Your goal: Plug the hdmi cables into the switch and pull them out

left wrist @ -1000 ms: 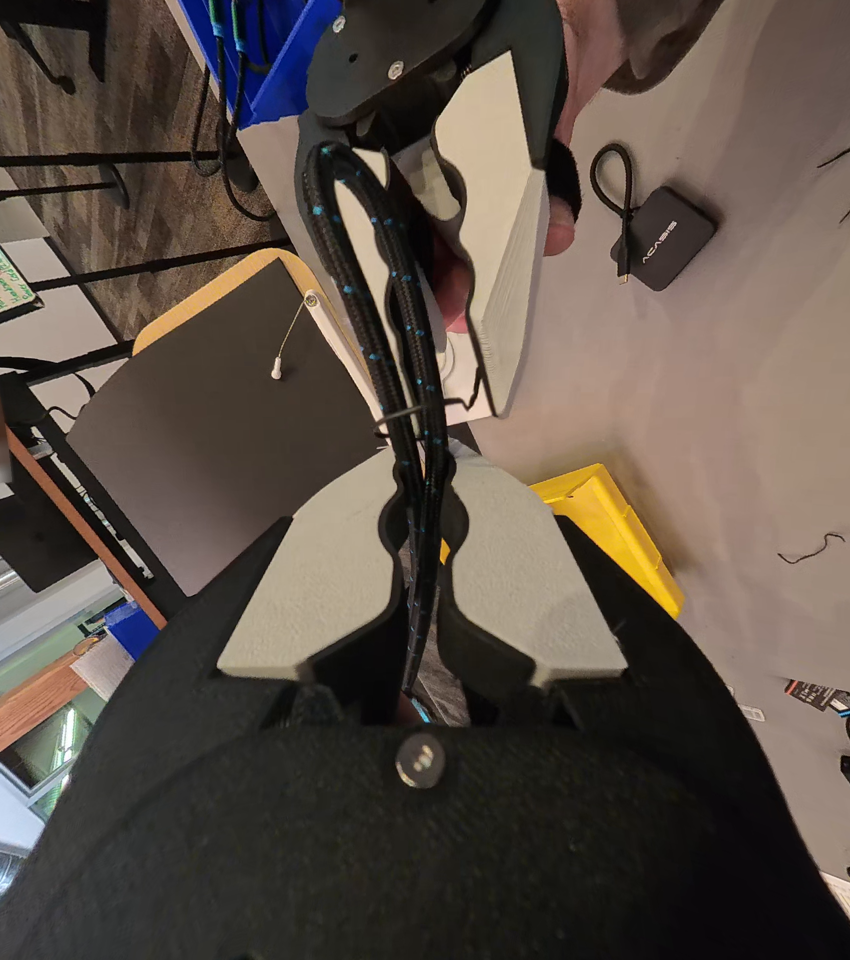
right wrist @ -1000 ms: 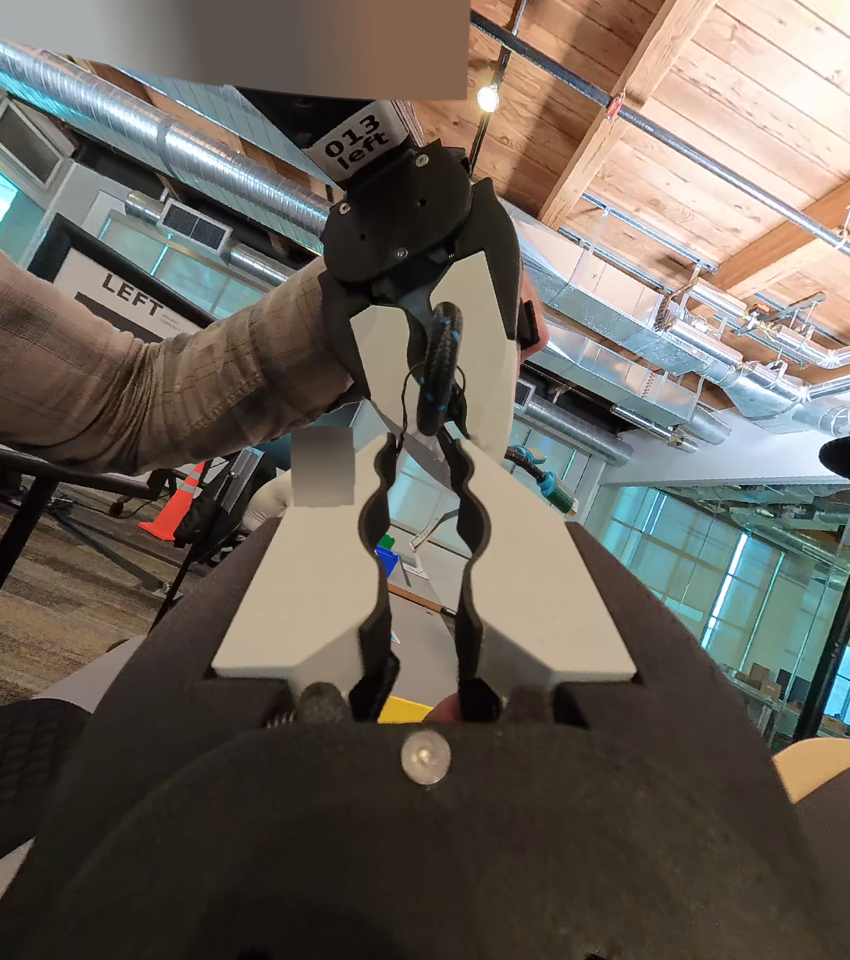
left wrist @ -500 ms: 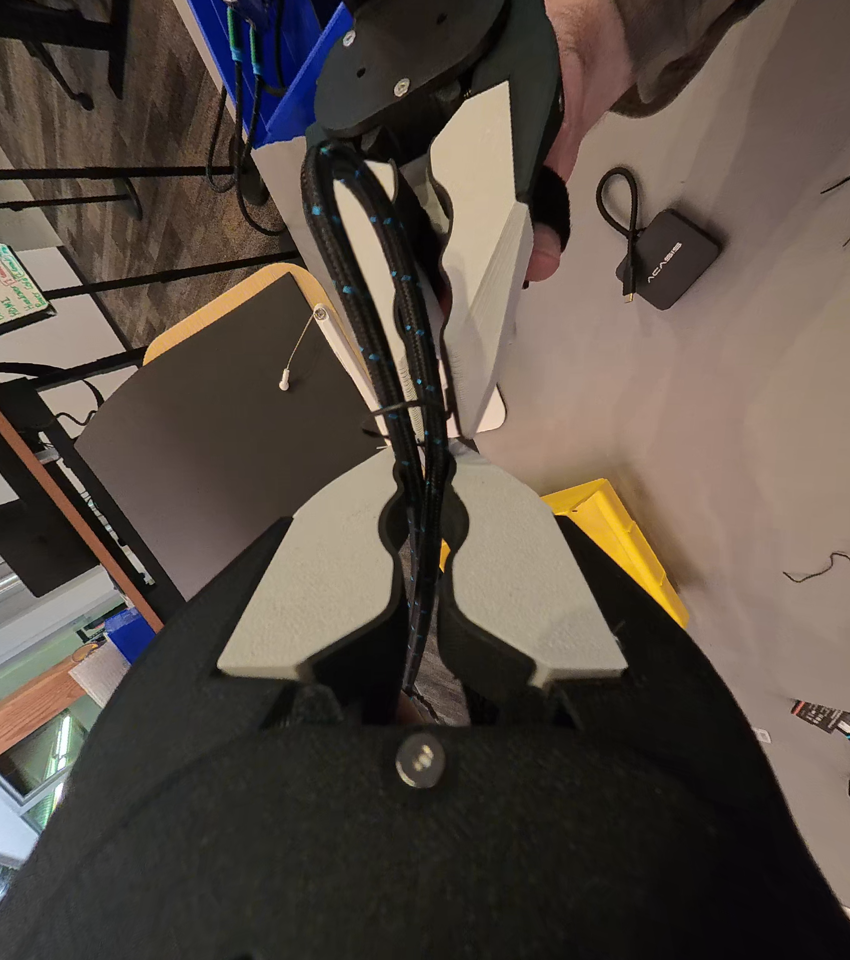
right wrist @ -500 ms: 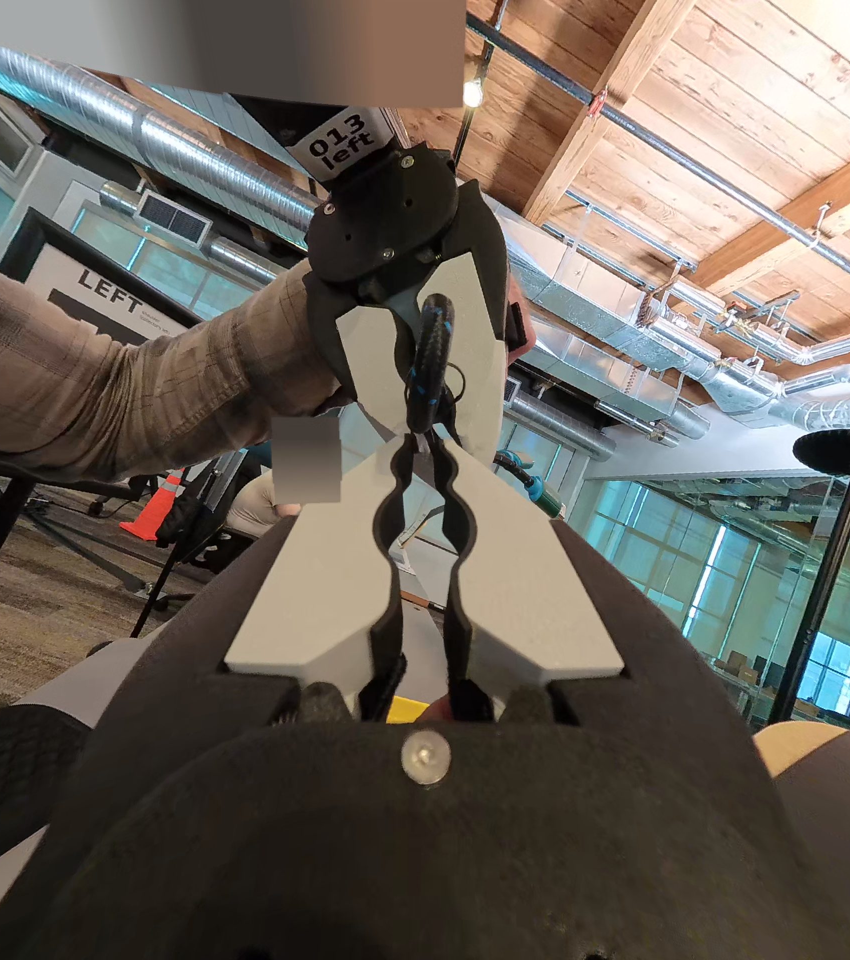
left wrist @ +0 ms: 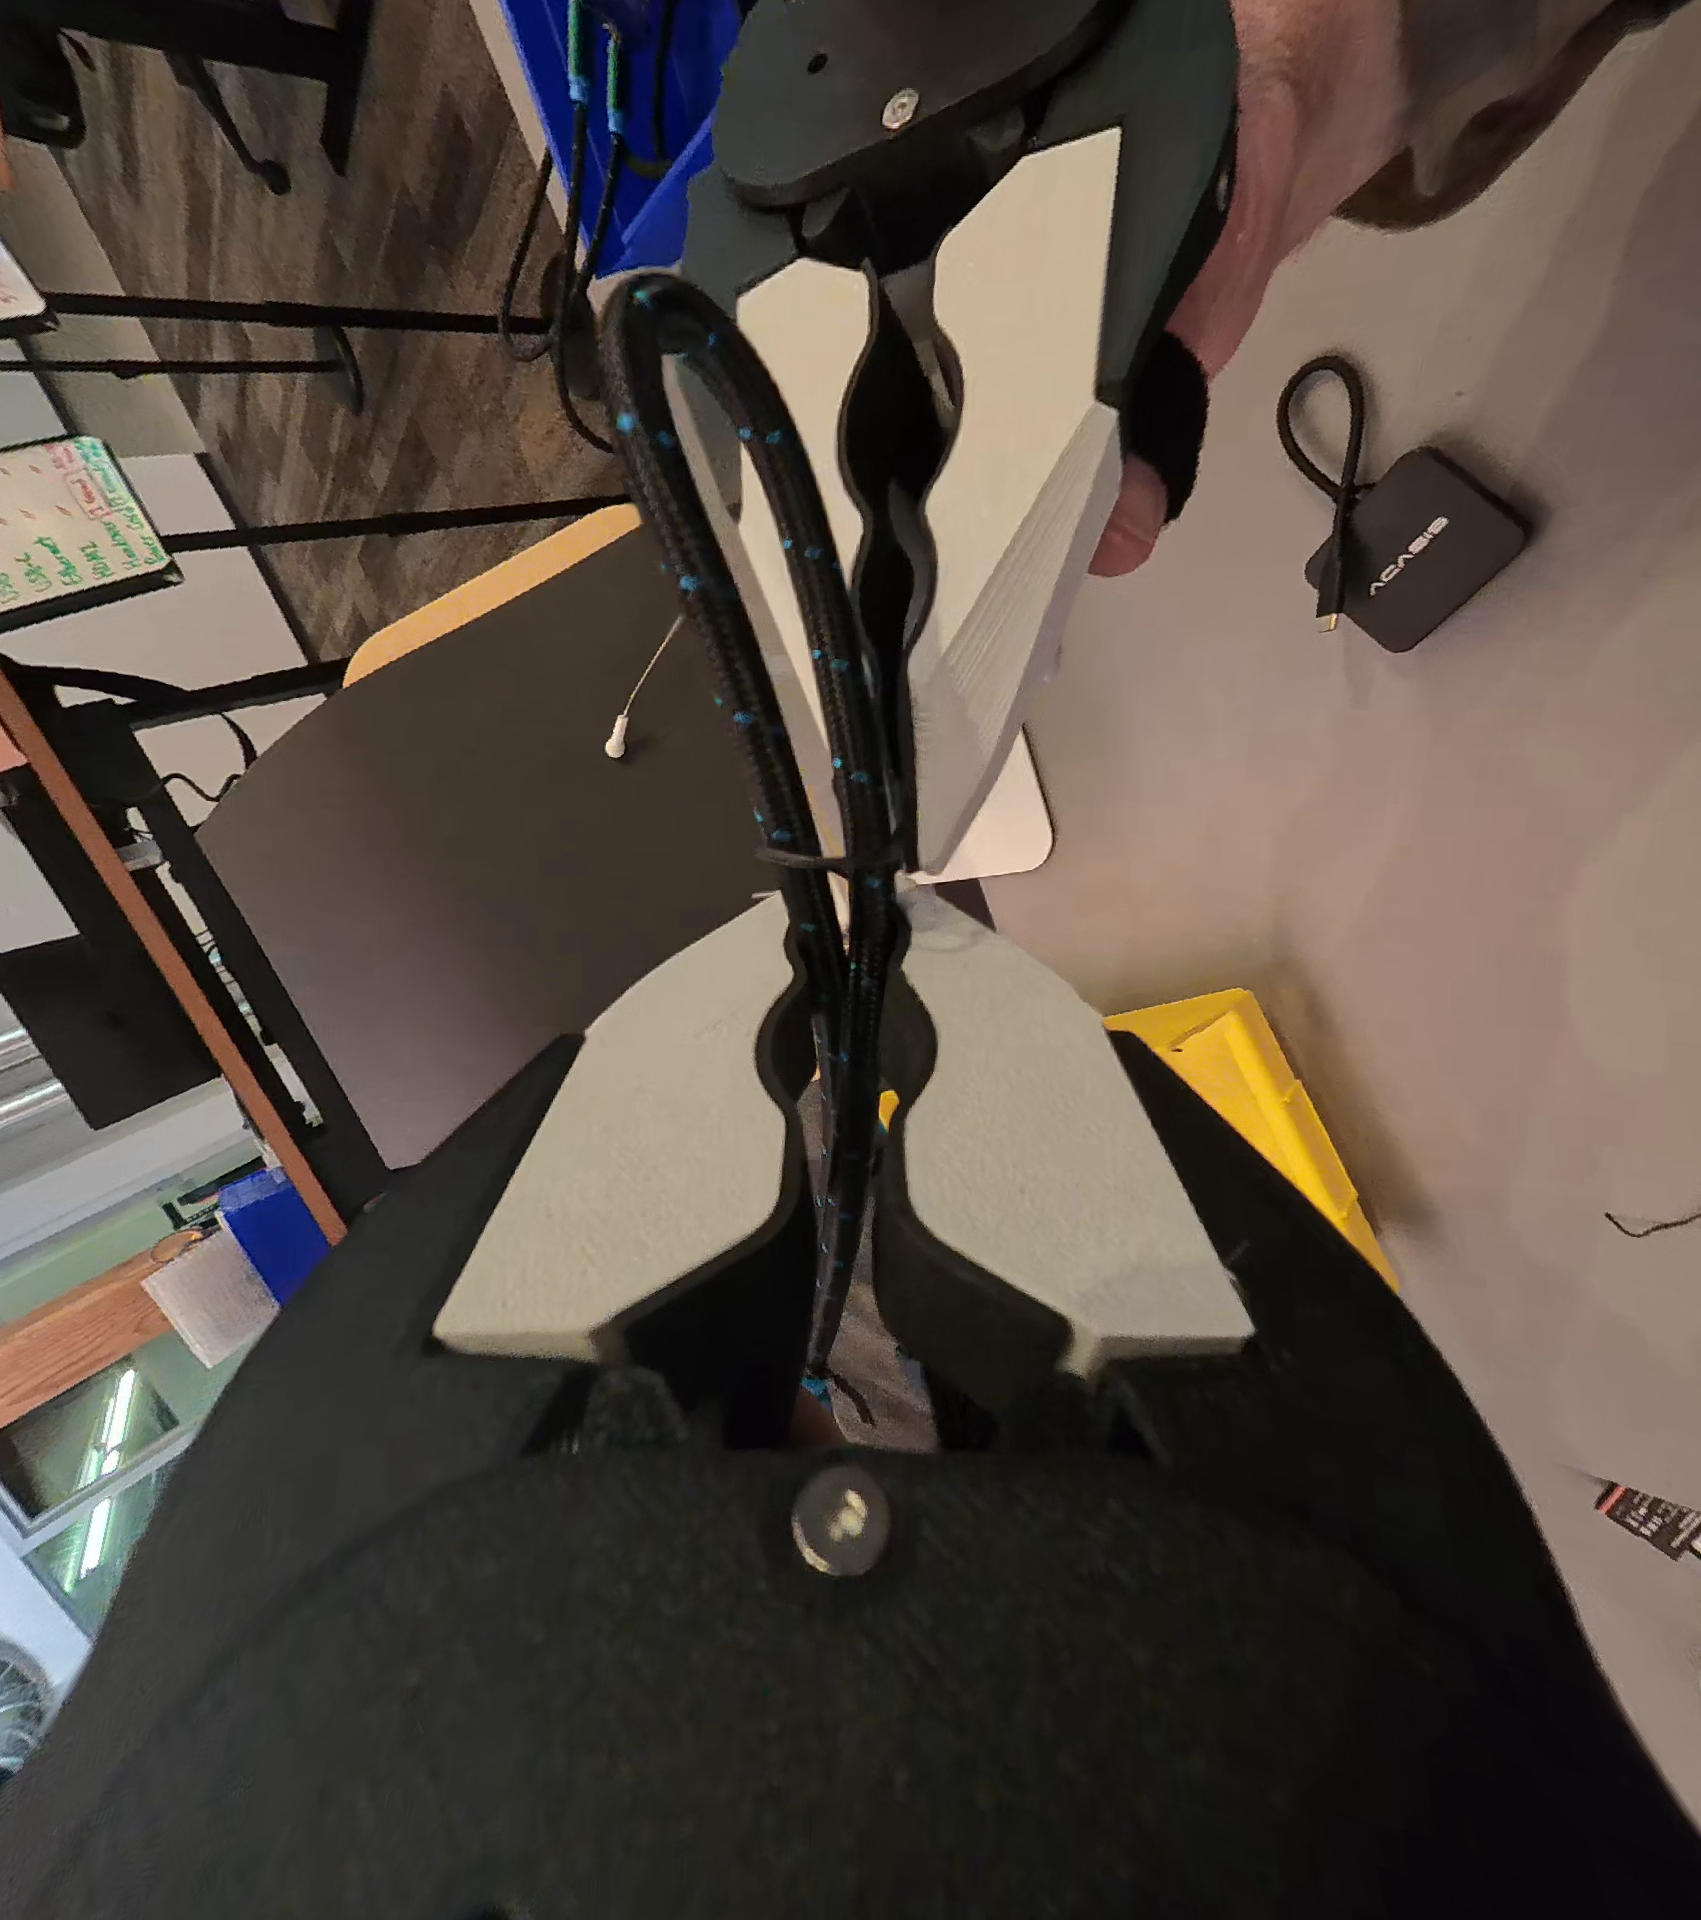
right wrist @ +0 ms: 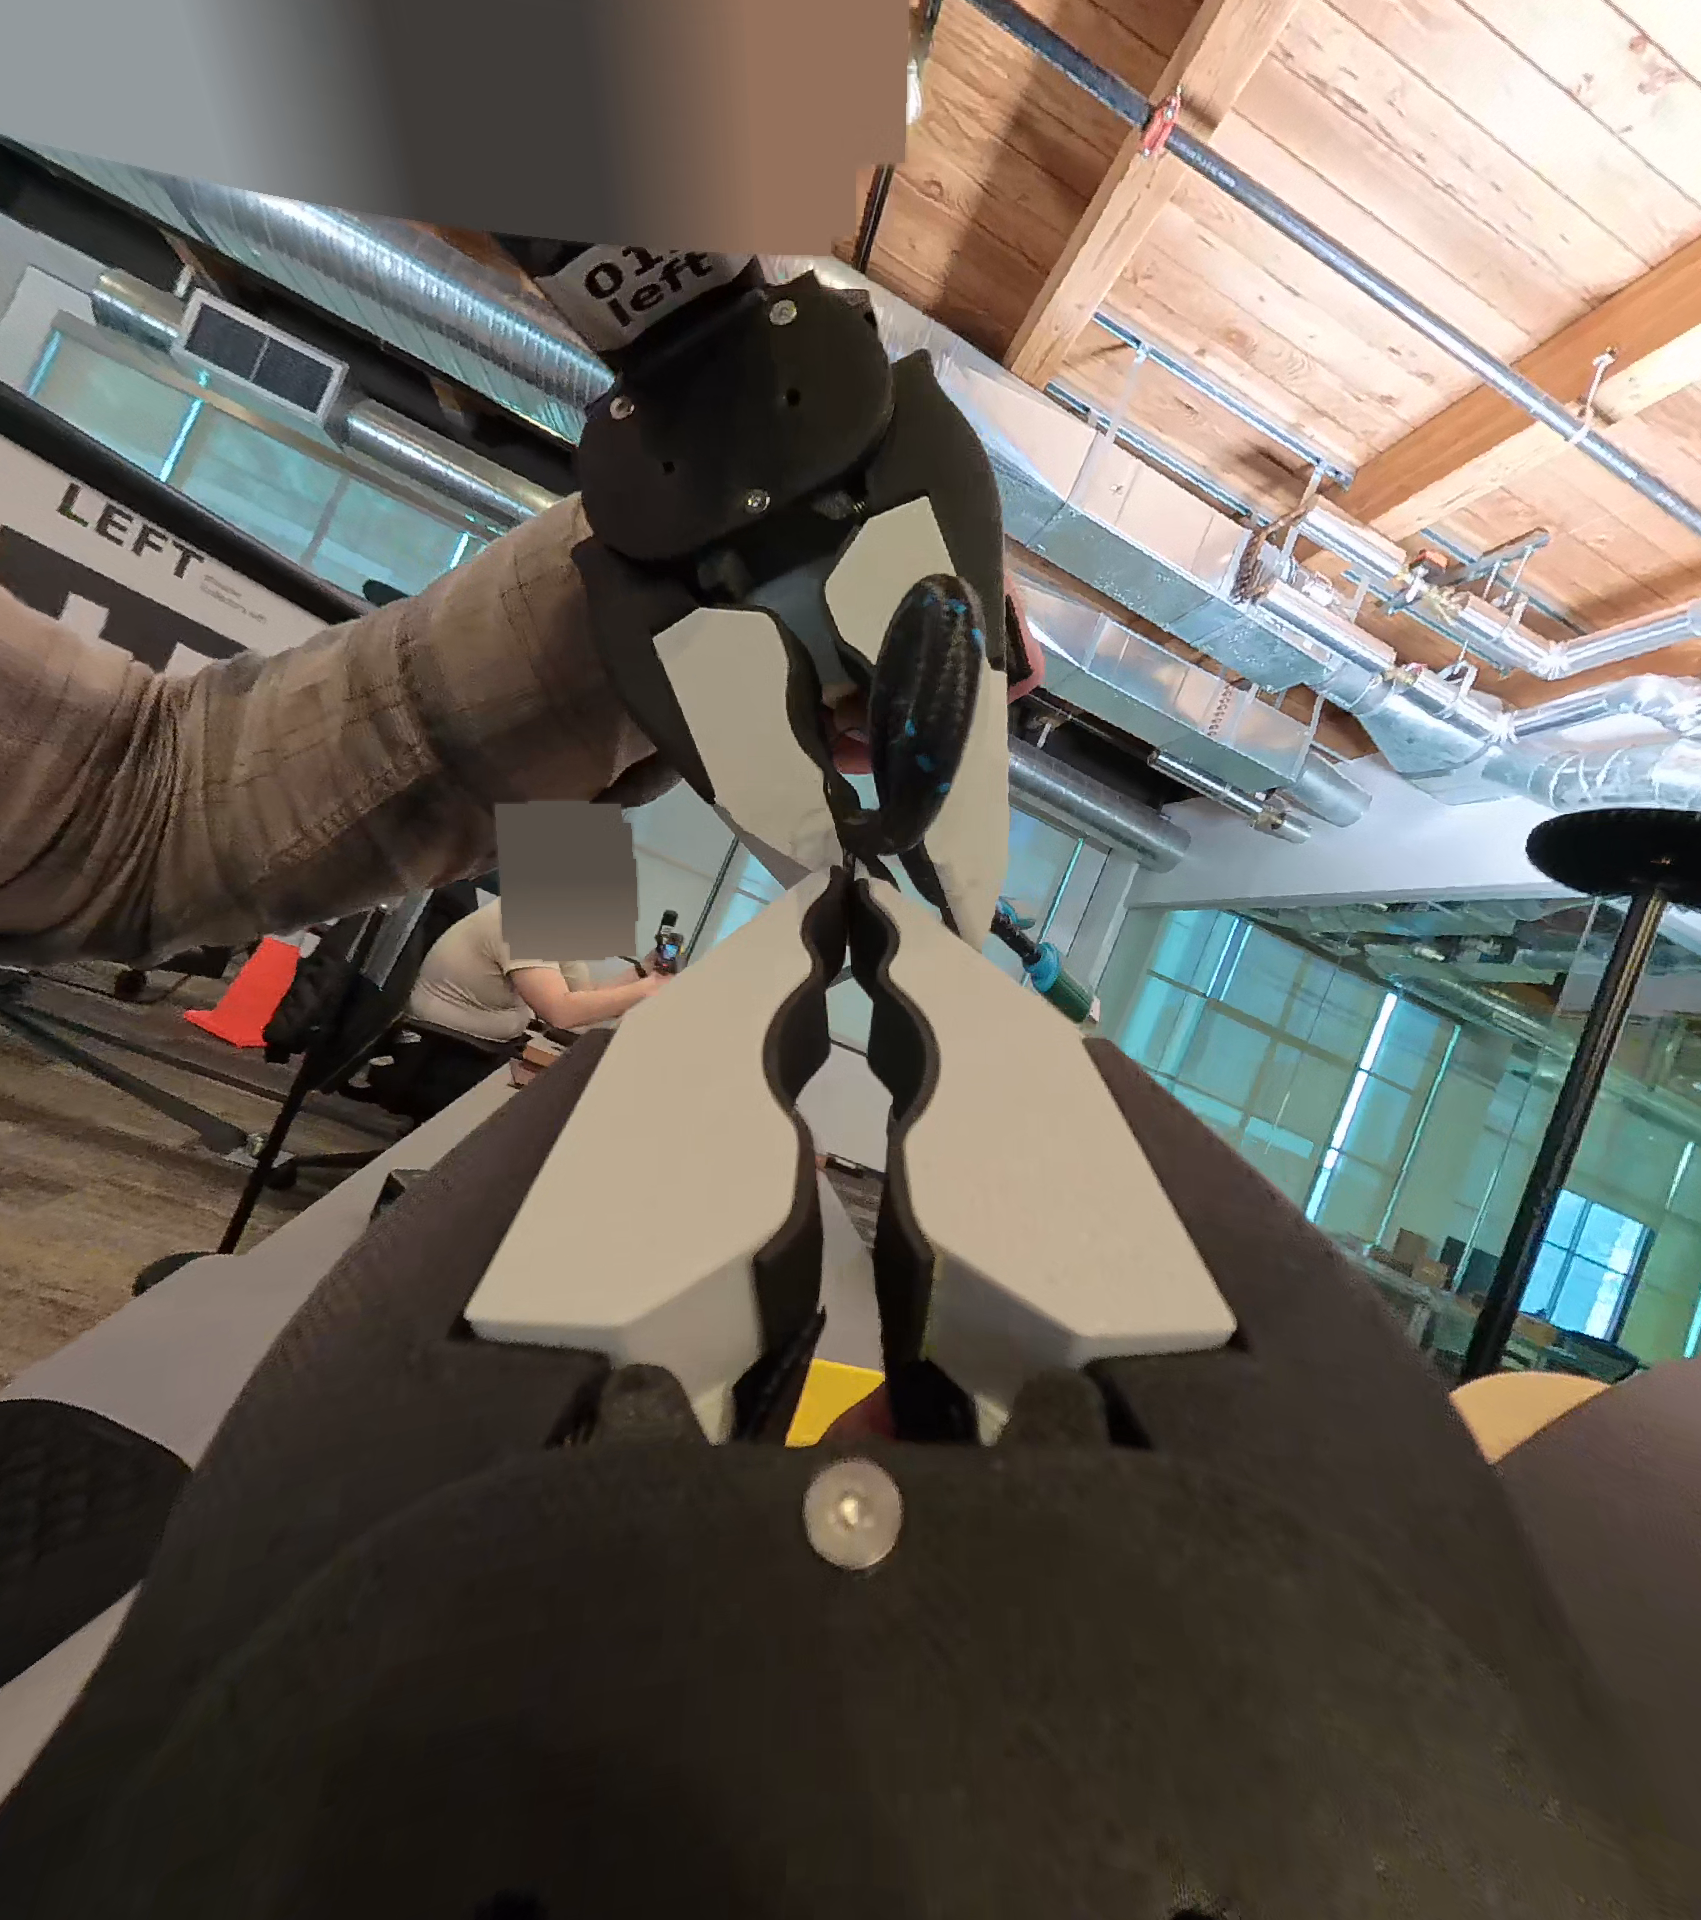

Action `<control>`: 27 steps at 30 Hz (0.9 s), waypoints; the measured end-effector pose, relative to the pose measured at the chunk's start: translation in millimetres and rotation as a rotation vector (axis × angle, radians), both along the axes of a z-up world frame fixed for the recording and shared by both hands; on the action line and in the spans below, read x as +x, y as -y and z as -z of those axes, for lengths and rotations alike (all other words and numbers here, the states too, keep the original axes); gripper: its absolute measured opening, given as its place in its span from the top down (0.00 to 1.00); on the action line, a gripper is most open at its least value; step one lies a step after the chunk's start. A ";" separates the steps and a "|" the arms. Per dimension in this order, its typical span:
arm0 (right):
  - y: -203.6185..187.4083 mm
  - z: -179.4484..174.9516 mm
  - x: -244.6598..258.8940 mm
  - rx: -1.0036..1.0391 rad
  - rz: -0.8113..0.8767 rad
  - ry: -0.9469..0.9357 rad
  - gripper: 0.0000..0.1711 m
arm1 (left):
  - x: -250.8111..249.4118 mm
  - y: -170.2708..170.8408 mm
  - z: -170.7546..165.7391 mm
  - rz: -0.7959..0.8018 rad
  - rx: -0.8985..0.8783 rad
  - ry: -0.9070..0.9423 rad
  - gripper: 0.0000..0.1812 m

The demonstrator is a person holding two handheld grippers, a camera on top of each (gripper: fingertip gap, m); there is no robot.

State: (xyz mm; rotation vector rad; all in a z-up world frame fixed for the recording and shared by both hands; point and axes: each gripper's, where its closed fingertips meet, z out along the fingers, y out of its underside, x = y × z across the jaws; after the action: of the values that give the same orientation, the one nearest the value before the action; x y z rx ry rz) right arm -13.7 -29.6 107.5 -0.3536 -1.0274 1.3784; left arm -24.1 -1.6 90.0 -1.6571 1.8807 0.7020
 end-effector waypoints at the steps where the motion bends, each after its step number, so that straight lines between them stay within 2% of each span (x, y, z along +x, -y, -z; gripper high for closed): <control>1: -0.4 0.2 -0.3 -0.010 -0.011 0.004 1.00 | -0.7 -0.7 -0.1 -0.006 0.007 0.006 0.96; 12: -5.7 -2.7 -9.3 -0.087 0.013 0.051 1.00 | -8.5 -24.1 -6.5 -0.062 0.201 0.076 0.96; 20: -12.0 -2.0 -11.9 -0.291 -0.222 0.095 1.00 | -15.8 -42.1 -13.5 -0.108 0.402 0.098 0.96; 25: -25.8 0.8 -14.7 -0.311 -0.147 0.096 1.00 | -24.9 -49.6 -14.8 -0.118 0.479 0.053 0.96; 27: -24.9 1.6 -15.5 -0.284 -0.121 0.101 0.95 | -25.5 -51.4 -14.6 -0.118 0.488 0.050 0.96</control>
State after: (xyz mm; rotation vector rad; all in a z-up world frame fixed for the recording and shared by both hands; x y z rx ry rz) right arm -29.3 -4.6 105.9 -0.5833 -0.9476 1.6343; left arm -49.6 49.9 104.6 -1.4545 1.4354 1.0587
